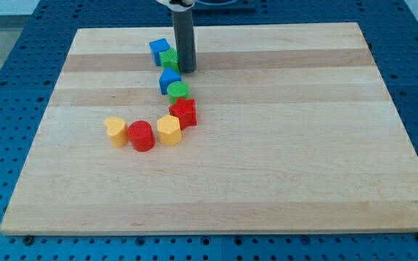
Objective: Nudge the blue cube and green star right a bit
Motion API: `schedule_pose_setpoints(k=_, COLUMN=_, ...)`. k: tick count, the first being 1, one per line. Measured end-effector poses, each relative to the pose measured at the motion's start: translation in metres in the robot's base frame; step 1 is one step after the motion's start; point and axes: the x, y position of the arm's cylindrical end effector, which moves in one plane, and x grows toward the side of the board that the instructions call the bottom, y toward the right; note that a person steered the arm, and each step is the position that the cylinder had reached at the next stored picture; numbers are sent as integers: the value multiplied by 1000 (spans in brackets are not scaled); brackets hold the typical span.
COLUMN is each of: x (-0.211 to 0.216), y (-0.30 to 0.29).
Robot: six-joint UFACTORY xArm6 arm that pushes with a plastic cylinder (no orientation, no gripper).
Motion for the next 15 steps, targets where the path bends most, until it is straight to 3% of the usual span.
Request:
schedule_pose_setpoints(k=2, x=-1, y=-1)
schedule_pose_setpoints(k=5, x=-117, y=-20)
schedule_pose_setpoints(k=9, x=-112, y=-179)
schedule_pose_setpoints(k=10, x=-29, y=-175)
schedule_pose_setpoints(k=12, x=-7, y=-137)
schedule_pose_setpoints(k=15, x=-36, y=-79)
